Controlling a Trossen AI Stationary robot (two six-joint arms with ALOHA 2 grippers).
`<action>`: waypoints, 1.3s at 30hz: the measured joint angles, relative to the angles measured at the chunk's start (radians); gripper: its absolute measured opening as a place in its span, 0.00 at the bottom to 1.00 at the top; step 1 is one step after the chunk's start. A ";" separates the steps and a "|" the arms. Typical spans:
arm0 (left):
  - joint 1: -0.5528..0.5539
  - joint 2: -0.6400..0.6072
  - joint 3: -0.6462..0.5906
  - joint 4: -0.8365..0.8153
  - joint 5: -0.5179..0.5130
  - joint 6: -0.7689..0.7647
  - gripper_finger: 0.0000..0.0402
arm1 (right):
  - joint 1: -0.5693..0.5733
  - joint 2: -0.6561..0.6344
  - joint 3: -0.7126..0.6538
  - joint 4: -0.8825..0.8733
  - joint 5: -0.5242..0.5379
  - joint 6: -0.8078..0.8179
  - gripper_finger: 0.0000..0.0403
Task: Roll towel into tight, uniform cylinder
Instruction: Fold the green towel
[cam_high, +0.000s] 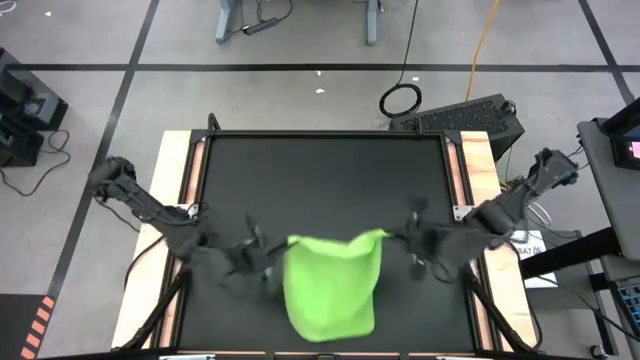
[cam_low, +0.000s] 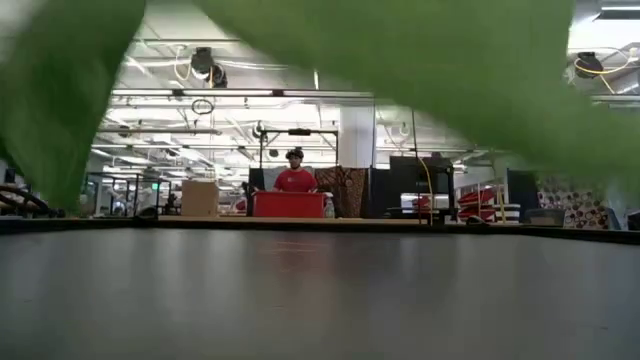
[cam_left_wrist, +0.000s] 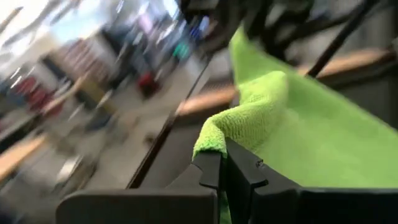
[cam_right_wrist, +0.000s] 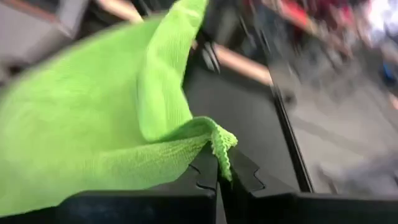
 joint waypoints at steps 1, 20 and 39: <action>0.037 0.019 0.000 -0.043 0.000 -0.045 0.03 | -0.033 0.020 0.000 -0.042 0.001 0.033 0.00; 0.424 0.295 -0.001 -0.379 0.135 -0.332 0.14 | -0.545 0.275 -0.343 0.171 -0.018 0.235 0.06; 0.462 0.293 -0.001 -0.357 0.451 -0.339 0.69 | -0.586 0.274 -0.420 0.218 -0.205 0.191 0.60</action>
